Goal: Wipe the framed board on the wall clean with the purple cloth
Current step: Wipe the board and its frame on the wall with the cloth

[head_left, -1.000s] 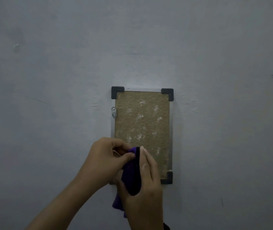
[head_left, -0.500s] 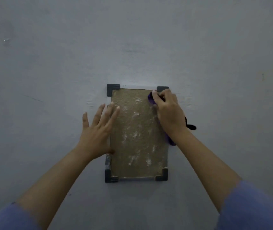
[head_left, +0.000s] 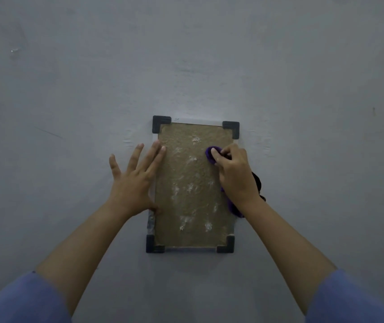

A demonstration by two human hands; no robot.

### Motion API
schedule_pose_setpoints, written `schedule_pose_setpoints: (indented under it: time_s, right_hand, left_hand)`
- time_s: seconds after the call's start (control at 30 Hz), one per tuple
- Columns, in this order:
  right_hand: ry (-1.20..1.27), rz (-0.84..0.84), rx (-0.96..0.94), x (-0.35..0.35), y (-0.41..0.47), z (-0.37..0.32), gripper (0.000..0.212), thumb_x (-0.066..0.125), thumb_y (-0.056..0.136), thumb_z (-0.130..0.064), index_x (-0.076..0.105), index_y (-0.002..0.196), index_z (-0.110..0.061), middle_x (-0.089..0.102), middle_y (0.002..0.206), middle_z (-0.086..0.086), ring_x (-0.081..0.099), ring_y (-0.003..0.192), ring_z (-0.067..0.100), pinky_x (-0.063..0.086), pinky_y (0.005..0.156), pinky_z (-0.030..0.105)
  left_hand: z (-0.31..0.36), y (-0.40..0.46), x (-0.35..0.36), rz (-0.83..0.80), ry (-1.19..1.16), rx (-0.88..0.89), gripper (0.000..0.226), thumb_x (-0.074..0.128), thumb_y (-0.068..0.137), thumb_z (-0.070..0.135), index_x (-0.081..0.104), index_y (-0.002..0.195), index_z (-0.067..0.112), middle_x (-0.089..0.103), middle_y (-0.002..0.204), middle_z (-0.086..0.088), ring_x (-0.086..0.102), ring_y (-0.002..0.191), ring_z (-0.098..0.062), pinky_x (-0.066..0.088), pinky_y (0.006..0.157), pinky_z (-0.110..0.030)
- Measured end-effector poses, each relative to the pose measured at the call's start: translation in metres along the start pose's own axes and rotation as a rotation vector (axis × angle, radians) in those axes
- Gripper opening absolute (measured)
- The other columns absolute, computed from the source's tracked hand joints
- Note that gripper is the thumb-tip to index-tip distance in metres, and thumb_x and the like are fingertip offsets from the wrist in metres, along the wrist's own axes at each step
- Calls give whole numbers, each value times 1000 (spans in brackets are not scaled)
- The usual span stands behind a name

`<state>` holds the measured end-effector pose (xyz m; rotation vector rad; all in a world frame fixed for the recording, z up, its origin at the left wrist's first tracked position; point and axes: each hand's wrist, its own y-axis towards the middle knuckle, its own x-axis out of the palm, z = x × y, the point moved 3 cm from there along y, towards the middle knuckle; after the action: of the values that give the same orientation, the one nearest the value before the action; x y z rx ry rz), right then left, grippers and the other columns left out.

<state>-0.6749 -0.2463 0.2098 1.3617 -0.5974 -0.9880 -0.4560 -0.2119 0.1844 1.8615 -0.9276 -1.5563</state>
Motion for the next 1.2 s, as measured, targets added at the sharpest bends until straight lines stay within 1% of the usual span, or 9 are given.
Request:
schedule_pose_setpoints:
  time_s: [0.17,0.33,0.5,0.6,0.73,0.9,1.0,1.1,1.2]
  right_hand:
    - [-95,35,-52,-5,27,6,32,65,77,13,67,107,3,57,85,21,54,73,38,51,55,40]
    - [-47,123,72,3,11,-3,27,66,78,11,67,105,5,56,82,19,52,73,35,46,58,37]
    - [40,0,4,-7,-5,-7,15,65,82,6,69,96,5,53,79,17,50,71,32,48,56,38]
    - [60,43,19,-17,17,3,17,64,82,8,69,97,4,53,78,16,50,70,33,45,55,37]
    - [19,64,24,-10,15,3,12,63,80,11,69,89,6,56,80,18,51,72,35,49,57,40]
    - [52,-21,33,0,-38,-5,23,64,79,12,68,100,4,60,91,16,52,78,33,52,64,40]
    - [119,-78,25,-9,-33,-3,22,63,80,11,70,99,4,60,88,17,53,78,34,51,62,41]
    - [107,14,69,-20,-7,8,24,62,82,9,68,104,4,59,88,18,52,78,34,47,60,36]
    - [49,60,98,-14,-2,9,23,63,82,9,68,104,6,60,89,18,51,75,36,50,58,40]
  left_hand:
    - [0,2,2,0,16,-7,140,74,51,67,-26,142,29,-30,151,10,-23,140,-21,-6,101,-70]
    - [1,2,3,-5,47,-13,140,72,52,69,-29,141,28,-31,151,9,-23,140,-23,-4,101,-70]
    - [1,3,3,-13,52,-25,143,73,51,69,-30,140,28,-32,150,8,-22,140,-24,-3,101,-71]
    - [1,3,4,-5,52,-29,140,74,53,67,-29,141,28,-31,151,7,-21,140,-24,-4,101,-71]
    - [3,3,4,-3,83,-34,141,74,53,67,-29,141,28,-31,151,7,-21,141,-25,-3,100,-72]
    - [2,4,5,-1,83,-29,144,73,48,70,-27,142,28,-29,152,8,-20,141,-25,-3,100,-72]
    - [2,3,3,2,78,-22,144,73,48,71,-27,142,28,-29,152,8,-19,141,-24,-3,100,-72]
    - [2,3,2,6,71,-17,144,73,48,71,-27,142,29,-29,152,8,-19,141,-24,-3,100,-72]
    - [3,3,1,2,74,-20,144,74,48,70,-26,142,28,-28,152,8,-18,141,-24,-3,100,-71]
